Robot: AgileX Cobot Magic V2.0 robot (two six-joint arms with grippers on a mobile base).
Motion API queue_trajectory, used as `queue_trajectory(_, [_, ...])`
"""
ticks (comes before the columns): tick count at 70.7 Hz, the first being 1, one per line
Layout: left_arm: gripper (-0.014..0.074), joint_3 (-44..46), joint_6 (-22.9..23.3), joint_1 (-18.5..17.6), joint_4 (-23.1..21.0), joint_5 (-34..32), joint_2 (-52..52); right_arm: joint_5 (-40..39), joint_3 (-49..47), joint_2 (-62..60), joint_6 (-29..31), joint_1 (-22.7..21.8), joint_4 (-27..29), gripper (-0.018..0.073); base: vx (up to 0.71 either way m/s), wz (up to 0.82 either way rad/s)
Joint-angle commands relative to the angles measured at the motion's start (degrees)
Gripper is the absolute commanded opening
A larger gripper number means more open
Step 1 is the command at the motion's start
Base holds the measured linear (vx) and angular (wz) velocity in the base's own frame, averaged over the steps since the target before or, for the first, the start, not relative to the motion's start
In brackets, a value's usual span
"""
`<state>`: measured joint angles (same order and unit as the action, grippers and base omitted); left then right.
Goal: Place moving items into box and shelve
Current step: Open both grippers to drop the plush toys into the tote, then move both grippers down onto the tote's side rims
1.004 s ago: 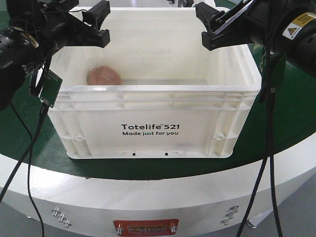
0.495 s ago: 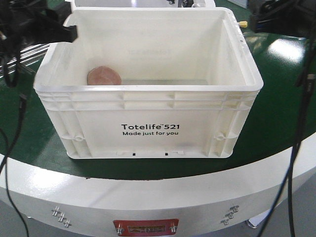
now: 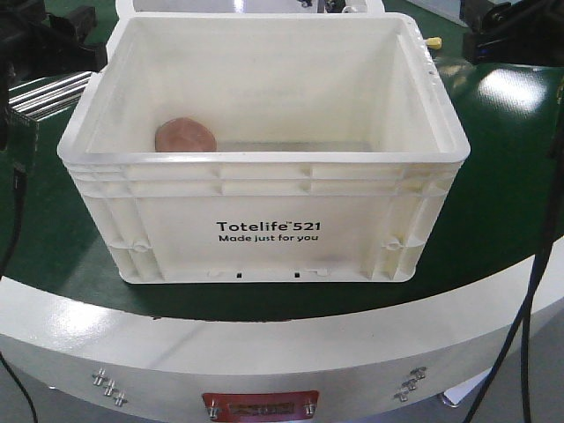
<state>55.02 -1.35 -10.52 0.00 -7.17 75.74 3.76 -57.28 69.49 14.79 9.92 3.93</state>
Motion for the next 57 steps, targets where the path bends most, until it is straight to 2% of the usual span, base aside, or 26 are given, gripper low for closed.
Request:
queue_trajectory(1, [0.0508, 2.08, 0.07, 0.02, -0.39, -5.12, -2.02, -4.56, -1.8, -1.72, 0.58, -0.43, -0.46, 0.0578, 0.0, 0.0])
queue_trajectory(10, [0.0507, 2.08, 0.67, 0.02, -0.71, -5.0, -2.02, -4.56, -1.8, -1.72, 0.11, -0.43, -0.21, 0.0578, 0.0, 0.0])
queue_trajectory(17, [0.0507, 2.08, 0.73, 0.02, -3.59, -3.92, -2.02, -3.34, -2.22, -1.72, -0.99, -0.43, -0.06, 0.0578, 0.0, 0.0])
queue_trajectory(23, [0.0507, 2.14, 0.67, 0.02, -5.78, -2.24, -2.02, 1.49, -4.68, -1.45, -2.42, -0.43, -0.06, 0.0578, 0.0, 0.0])
queue_trajectory(31, [0.0505, 2.87, 0.67, 0.02, -5.94, -1.01, -2.02, 8.91, -11.05, 0.51, -4.05, -0.43, -0.01, 0.0578, 0.0, 0.0])
queue_trajectory(42, [0.0504, 12.0, 0.67, 0.5, -6.82, 9.46, -0.54, 18.71, -20.65, 4.98, -7.32, -0.43, 0.45, 0.0578, 0.0, 0.0])
queue_trajectory(53, [0.0503, 24.02, 0.81, 0.5, -6.86, 23.03, 4.55, 27.04, -30.08, 10.0, -7.03, -0.43, 4.57, 0.0578, 0.0, 0.0])
queue_trajectory(57, [0.0503, 28.23, 2.76, 0.5, -6.86, 27.5, 6.73, 29.91, -33.81, 12.21, -6.95, -0.43, 6.02, 0.0578, 0.0, 0.0])
